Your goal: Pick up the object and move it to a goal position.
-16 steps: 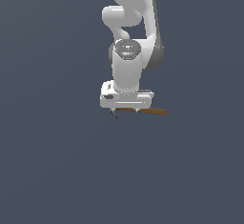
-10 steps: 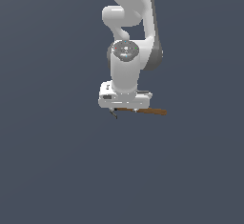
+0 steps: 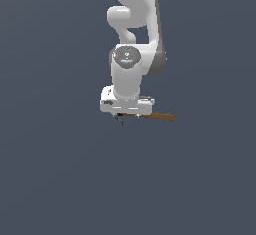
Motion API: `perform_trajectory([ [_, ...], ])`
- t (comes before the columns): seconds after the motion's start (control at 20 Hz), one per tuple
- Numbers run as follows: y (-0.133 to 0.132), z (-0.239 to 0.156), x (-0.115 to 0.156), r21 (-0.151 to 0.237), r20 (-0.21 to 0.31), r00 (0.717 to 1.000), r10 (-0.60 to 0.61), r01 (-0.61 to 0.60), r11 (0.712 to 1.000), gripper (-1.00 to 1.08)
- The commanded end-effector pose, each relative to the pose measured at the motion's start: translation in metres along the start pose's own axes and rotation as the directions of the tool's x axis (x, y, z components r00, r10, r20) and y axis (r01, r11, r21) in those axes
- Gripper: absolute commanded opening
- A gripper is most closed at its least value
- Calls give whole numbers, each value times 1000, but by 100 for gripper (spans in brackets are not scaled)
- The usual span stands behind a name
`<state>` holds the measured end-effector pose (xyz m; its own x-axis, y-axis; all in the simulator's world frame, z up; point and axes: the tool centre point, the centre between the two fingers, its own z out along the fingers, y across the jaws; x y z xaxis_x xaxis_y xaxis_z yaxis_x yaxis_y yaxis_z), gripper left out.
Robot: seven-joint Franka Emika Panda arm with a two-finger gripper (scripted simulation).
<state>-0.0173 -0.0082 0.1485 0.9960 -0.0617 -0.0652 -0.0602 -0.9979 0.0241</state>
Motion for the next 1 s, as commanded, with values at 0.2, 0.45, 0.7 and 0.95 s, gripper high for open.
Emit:
perform_trajectory([
  [0.2, -1, 2, -1, -1, -1, 1000, -27, 27, 1000, 100],
  [0.45, -5, 7, -4, -3, -3, 996, -87, 87, 996, 100],
  [0.7, -10, 14, -8, -6, -6, 984, -179, 179, 984, 100],
  [0.95, -18, 23, -13, -11, -11, 952, -305, 305, 952, 100],
])
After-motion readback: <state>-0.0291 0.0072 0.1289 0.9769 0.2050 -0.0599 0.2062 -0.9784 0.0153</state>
